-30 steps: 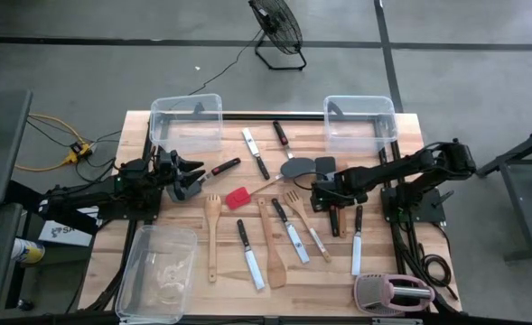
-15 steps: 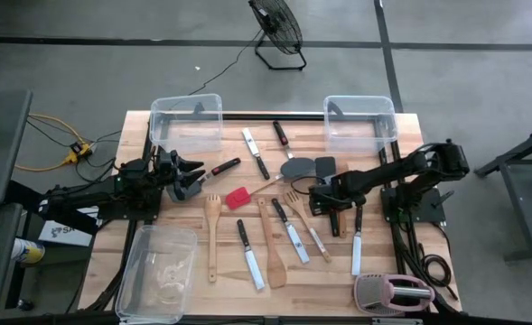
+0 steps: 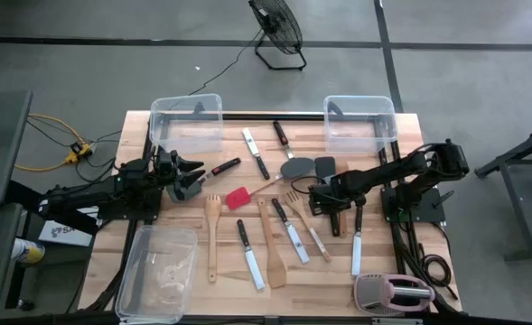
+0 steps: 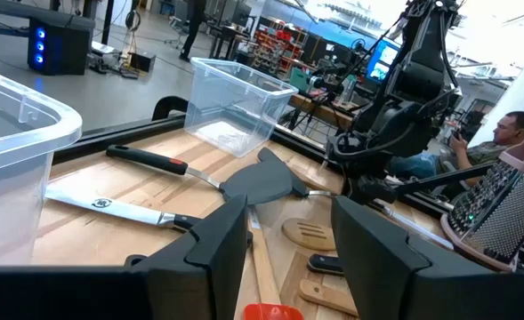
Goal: Pick & Place Kitchen Items
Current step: Put the right black spatula into the top right transparent bin
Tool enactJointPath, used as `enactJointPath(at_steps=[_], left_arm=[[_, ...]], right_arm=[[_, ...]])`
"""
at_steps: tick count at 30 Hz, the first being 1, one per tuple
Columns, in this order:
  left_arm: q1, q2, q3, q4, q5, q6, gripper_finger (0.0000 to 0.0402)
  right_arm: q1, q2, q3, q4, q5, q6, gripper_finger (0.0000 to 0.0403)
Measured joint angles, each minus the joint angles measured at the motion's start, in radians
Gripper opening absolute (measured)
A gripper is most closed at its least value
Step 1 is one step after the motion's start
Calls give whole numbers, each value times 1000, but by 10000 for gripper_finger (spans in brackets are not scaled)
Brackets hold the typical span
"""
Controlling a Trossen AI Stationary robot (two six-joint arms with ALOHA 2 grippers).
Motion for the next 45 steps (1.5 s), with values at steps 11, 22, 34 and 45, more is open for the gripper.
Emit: enactJointPath(at_steps=[11,22,34,45], left_arm=[[0,0,0,0,0,0,163],[0,0,0,0,0,0,163],[0,0,0,0,0,0,163],[0,0,0,0,0,0,163]], right_arm=[[1,-22,0,-15,-31,-6,107],[24,-148,0,-113,-75,2,107],[34,-314,0,-200,-25,27,107],[33,-459,0,23,122,-175,107]])
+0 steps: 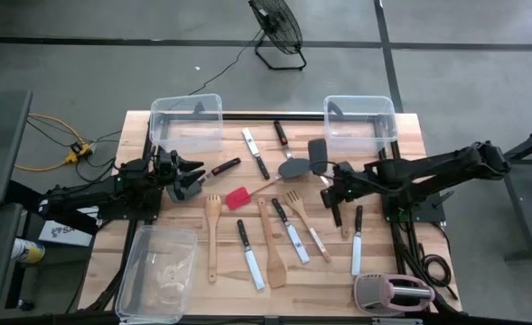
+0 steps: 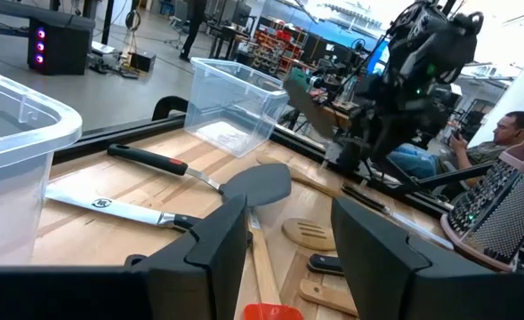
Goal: Pick & Place Kitchen Items
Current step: Put the right black spatula into the top right transparent bin
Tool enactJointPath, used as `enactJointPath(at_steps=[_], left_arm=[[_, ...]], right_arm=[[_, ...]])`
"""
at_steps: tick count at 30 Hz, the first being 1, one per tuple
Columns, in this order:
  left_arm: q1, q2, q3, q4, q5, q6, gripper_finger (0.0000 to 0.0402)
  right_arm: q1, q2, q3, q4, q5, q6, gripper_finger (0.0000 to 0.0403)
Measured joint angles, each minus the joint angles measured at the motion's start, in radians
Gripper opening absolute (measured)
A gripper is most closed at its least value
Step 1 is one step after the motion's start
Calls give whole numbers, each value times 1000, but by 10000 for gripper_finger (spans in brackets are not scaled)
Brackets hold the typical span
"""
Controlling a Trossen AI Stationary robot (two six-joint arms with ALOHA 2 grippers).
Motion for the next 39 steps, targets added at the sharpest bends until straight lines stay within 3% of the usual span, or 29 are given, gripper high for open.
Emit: enactJointPath(at_steps=[9,20,27,33,39], left_arm=[[0,0,0,0,0,0,163],[0,0,0,0,0,0,163],[0,0,0,0,0,0,163],[0,0,0,0,0,0,163],[0,0,0,0,0,0,163]], right_arm=[[-30,-105,3,179,187,-310,107],[-217,-155,215,93,279,-865,108],[-355,-153,255,43,463,-1139,109],[-485,-95,255,-4,672,-1244,111],[-577,14,255,-37,725,-1157,111]])
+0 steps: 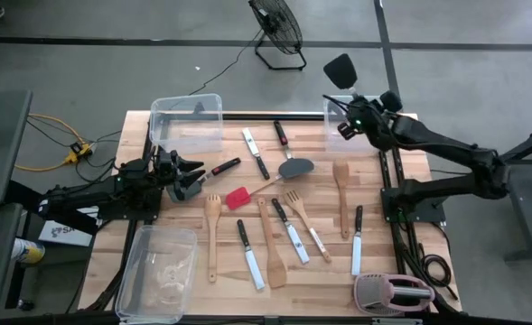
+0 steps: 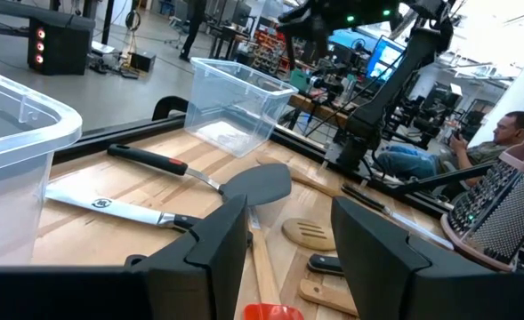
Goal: Pick & Place Kitchen Items
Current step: Put the right black spatula into the top right transparent bin
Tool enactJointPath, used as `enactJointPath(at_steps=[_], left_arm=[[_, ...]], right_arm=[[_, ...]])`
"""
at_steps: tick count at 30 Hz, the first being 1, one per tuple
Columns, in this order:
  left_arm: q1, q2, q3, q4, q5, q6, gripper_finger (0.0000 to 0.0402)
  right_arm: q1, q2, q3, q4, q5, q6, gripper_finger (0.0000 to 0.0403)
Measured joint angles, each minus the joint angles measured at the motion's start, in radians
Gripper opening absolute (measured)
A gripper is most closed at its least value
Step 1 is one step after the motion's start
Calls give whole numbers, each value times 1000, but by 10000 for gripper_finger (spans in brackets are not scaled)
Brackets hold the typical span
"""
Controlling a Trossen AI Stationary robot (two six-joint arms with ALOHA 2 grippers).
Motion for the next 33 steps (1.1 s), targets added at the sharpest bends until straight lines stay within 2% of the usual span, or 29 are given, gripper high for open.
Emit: enactJointPath(at_steps=[7,15,26,33], left_arm=[[0,0,0,0,0,0,163],[0,0,0,0,0,0,163],[0,0,0,0,0,0,163],[0,0,0,0,0,0,163]], right_arm=[[-47,123,0,-16,79,140,111],[-54,222,0,-34,61,396,113],[-55,270,0,-32,-27,778,114],[-84,271,0,0,-91,929,114]])
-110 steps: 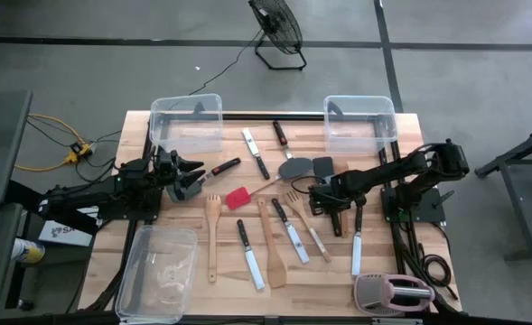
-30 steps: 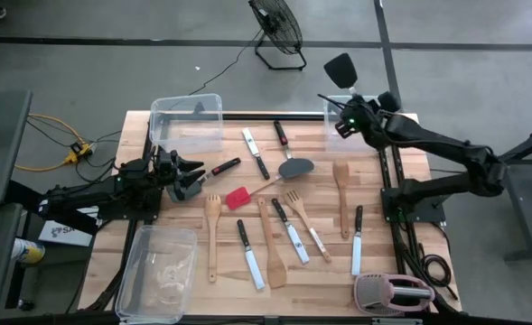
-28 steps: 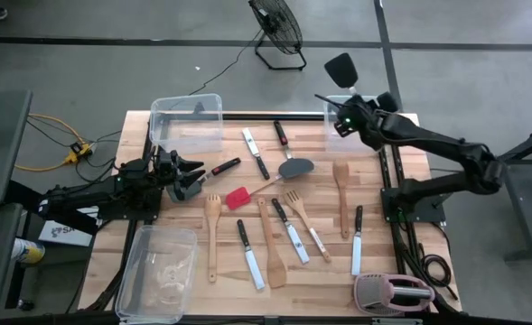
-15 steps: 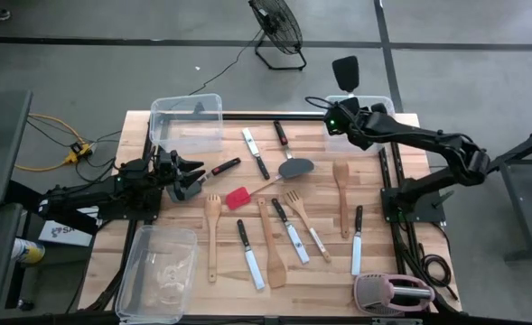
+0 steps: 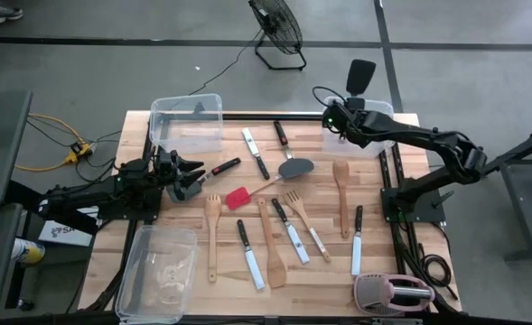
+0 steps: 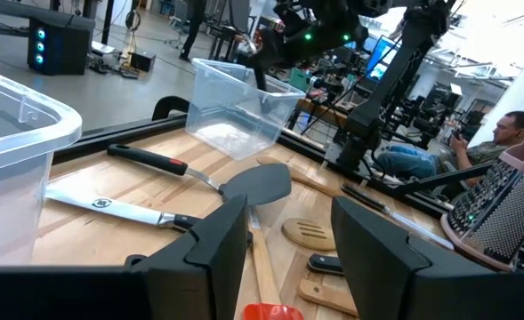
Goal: Pick & Place Kitchen Items
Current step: Put the right black spatula into the top right transparent bin
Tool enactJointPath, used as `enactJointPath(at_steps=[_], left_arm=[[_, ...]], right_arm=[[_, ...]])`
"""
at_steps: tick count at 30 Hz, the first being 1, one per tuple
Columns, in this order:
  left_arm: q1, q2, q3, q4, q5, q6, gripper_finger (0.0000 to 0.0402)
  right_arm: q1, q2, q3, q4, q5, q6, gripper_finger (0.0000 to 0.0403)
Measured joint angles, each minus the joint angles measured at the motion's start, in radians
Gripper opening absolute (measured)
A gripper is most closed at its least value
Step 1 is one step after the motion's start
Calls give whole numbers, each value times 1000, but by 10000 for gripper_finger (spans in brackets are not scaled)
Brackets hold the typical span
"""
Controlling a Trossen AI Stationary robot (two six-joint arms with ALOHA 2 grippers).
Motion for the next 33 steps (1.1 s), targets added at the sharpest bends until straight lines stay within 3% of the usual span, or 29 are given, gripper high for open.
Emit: enactJointPath(at_steps=[15,28,33], left_arm=[[0,0,0,0,0,0,163],[0,0,0,0,0,0,163],[0,0,0,0,0,0,163]], right_arm=[[-75,0,0,81,-116,258,114],[-102,0,0,86,-163,549,114],[-119,0,0,81,-182,589,114]])
